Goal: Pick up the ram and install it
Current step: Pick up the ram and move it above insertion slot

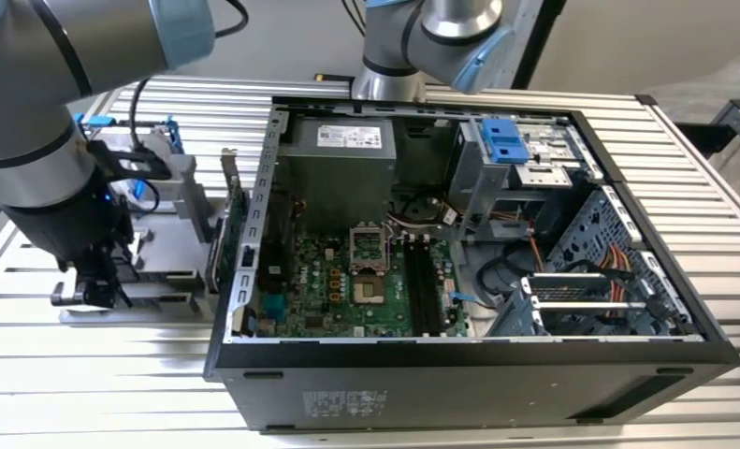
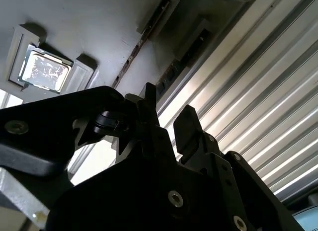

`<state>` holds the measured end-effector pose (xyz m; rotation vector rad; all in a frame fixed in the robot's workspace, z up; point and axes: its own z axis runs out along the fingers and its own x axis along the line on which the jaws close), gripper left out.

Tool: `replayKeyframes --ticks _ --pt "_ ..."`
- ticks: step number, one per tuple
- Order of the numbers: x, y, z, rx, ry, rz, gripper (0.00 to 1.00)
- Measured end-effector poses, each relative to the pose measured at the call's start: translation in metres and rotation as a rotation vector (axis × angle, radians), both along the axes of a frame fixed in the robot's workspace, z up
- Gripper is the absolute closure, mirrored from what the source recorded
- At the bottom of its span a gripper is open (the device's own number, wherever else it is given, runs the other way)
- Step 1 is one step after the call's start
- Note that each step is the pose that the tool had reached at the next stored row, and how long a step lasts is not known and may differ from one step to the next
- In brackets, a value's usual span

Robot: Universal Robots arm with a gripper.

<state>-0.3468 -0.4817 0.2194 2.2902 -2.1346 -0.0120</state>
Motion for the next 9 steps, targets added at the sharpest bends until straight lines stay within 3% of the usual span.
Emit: replayKeyframes --ticks 7,9 --pt "0.0001 -0.0001 -0.001 0.0001 0.0008 0.0 1.0" --pt "0.0001 -0.0001 -0.0019 0.002 0.0057 0.0 1.0"
